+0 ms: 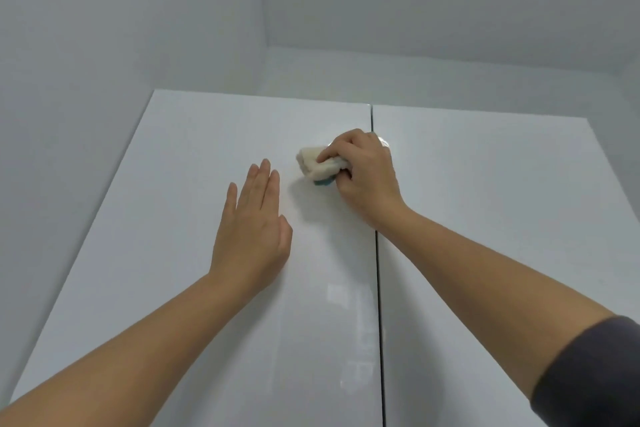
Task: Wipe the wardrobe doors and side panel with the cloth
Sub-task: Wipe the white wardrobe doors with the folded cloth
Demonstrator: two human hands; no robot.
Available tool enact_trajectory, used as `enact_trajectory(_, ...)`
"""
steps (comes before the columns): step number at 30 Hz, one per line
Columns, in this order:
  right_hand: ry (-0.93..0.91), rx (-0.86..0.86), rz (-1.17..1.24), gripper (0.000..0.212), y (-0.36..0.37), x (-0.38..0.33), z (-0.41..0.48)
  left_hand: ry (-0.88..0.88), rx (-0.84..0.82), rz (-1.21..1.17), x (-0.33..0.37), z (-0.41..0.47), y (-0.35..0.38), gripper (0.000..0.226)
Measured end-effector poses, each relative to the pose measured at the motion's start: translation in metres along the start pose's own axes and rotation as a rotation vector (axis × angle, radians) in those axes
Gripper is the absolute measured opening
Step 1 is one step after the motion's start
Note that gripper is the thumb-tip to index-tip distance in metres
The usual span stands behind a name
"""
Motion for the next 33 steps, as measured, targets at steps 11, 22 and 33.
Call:
enact_trajectory(11,0.295,0.082,-0.336,0.044,-0.045,0.072,0.069,0.047,-0.064,0.037,0.070,0.100,0.017,0.058)
enact_trajectory(22,0.166,-0.054,-0.427,0.053,-0.039,0.106,0.066,-0.124,-0.062,-0.070,0.112,0.117,0.055,0.057)
enact_trajectory(33,0.203,-0.006,-0.440,0.051,-0.083,0.153,0.056,-0.133,0.056,0.028,0.112,0.112,0.067,0.055)
Point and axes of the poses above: each hand's wrist, its own z-axis towards the middle knuckle, its own y-axis out of the palm, x = y × z, the point moved 4 cm from there along z, towards the middle knuckle, and after that the axes turned 1 degree about z, right-handed, at the moved point
